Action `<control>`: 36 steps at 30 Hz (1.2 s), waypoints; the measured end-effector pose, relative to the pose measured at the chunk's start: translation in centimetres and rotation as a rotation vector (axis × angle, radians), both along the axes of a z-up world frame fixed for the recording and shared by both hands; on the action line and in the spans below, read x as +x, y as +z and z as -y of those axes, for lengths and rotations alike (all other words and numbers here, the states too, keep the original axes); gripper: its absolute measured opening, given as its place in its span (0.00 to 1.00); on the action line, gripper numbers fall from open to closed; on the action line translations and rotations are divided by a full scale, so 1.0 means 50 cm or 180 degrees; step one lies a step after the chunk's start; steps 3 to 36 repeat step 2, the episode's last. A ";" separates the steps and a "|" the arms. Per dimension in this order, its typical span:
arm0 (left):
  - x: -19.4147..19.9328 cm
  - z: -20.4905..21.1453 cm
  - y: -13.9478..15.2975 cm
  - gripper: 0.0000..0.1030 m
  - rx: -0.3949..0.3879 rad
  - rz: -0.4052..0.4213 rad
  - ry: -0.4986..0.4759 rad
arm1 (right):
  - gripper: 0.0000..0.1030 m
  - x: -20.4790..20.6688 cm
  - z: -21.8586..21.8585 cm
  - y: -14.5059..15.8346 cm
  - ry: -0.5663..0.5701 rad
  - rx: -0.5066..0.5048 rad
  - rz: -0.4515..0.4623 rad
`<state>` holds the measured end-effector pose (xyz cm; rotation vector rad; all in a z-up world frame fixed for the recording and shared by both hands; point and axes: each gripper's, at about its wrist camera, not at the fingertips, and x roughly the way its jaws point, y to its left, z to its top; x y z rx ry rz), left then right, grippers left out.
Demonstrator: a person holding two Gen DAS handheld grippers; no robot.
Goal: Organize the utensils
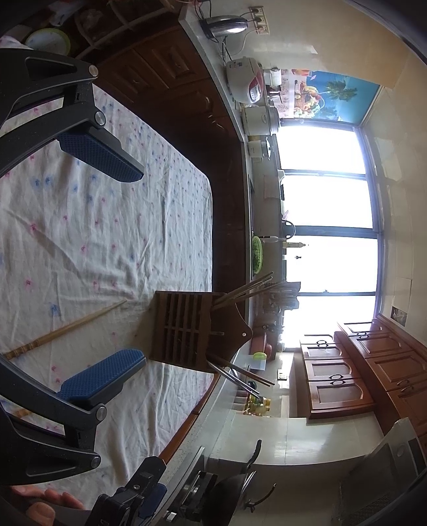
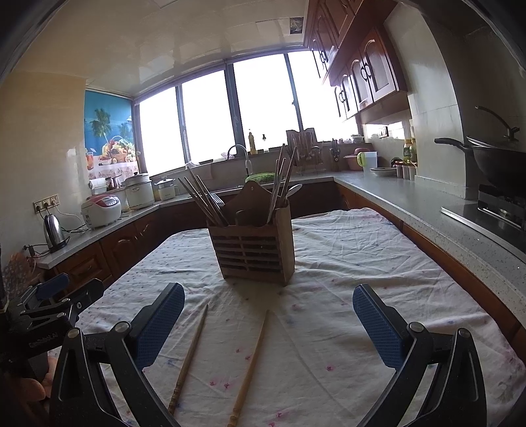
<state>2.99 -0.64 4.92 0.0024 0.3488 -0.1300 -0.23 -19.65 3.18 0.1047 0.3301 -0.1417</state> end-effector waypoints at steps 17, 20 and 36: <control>0.003 0.003 -0.002 0.99 -0.0006 -0.0010 -0.0008 | 1.00 0.004 0.001 -0.001 0.0003 0.0013 -0.0015; 0.003 0.003 -0.002 0.99 -0.0006 -0.0010 -0.0008 | 1.00 0.004 0.001 -0.001 0.0003 0.0013 -0.0015; 0.003 0.003 -0.002 0.99 -0.0006 -0.0010 -0.0008 | 1.00 0.004 0.001 -0.001 0.0003 0.0013 -0.0015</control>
